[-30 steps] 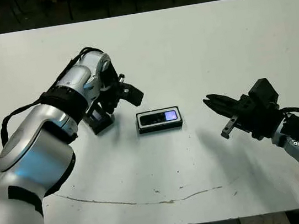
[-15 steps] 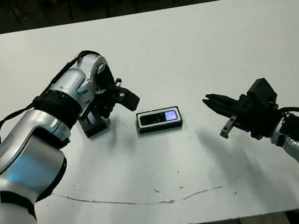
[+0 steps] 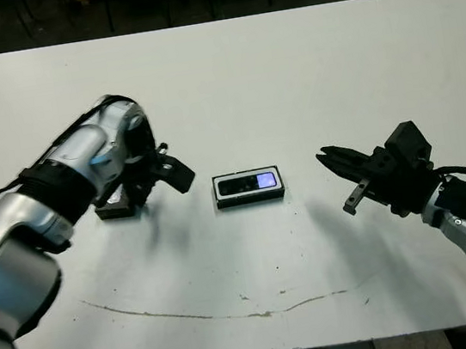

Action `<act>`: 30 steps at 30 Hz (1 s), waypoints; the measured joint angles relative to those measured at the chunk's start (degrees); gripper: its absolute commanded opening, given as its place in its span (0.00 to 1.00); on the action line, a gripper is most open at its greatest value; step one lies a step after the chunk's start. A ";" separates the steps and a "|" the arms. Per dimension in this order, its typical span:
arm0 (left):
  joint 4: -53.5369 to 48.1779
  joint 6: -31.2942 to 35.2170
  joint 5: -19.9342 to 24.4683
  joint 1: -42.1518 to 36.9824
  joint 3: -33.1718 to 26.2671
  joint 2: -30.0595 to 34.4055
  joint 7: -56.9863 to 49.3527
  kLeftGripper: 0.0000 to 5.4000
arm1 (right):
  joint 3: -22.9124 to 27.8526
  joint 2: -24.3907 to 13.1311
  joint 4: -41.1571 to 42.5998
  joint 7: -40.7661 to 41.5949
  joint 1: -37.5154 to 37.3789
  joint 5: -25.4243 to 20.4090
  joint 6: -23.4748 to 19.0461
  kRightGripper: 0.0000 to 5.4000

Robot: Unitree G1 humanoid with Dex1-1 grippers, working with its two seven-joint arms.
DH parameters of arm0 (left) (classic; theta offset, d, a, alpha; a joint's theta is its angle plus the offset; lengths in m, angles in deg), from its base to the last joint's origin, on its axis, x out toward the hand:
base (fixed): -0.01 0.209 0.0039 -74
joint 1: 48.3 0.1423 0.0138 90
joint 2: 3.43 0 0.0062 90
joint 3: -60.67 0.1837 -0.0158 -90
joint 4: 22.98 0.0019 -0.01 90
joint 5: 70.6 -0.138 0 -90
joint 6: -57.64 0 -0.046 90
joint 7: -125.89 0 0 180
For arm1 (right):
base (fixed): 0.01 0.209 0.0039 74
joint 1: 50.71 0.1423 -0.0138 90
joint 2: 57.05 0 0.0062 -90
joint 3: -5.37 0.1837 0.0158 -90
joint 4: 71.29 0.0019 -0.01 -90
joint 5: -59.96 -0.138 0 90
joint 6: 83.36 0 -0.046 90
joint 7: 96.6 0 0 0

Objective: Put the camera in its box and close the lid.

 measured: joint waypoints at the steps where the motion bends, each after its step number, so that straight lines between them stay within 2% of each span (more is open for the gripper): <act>1: -0.93 0.17 0.75 0.39 -0.10 0.60 0.01 0.00 | -0.02 0.00 -0.12 0.00 0.00 0.00 0.13 0.00; 3: -3.08 -1.42 2.59 1.86 -2.24 1.25 -0.28 0.00 | -0.07 0.00 -0.15 0.01 0.04 0.02 0.43 0.00; 6: -8.01 -1.68 8.90 4.61 -9.93 1.11 -3.76 0.00 | -0.21 -0.01 -0.14 0.01 0.14 0.12 0.51 0.00; 11: -20.80 10.46 21.85 9.35 -26.71 -0.86 -12.90 0.00 | -0.68 -0.05 0.12 -0.09 0.32 0.70 0.72 0.00; 14: -28.10 17.06 29.40 13.87 -34.42 -2.31 -18.36 0.00 | -0.77 0.06 0.13 -0.11 0.32 0.58 0.74 0.00; 17: -35.93 22.42 34.85 20.37 -41.80 -4.05 -26.47 0.00 | -0.80 0.30 -0.14 -0.09 0.21 0.44 0.98 0.00; 21: -48.02 26.49 35.98 31.45 -51.40 -10.90 -45.11 0.00 | -0.73 0.78 -1.40 0.27 -0.16 -0.01 3.43 0.00; 25: -56.64 29.40 32.82 42.22 -56.05 -20.33 -64.70 0.00 | -0.70 1.05 -3.45 0.98 -0.34 -0.27 6.02 0.00; 27: -58.98 32.09 31.84 46.25 -57.28 -22.22 -70.11 0.02 | -0.58 1.15 -4.65 1.37 -0.55 -0.64 7.01 0.00; 30: -61.80 36.99 33.28 50.28 -58.96 -22.70 -72.54 0.09 | -0.51 1.49 -5.87 2.00 -0.57 -1.37 8.02 0.00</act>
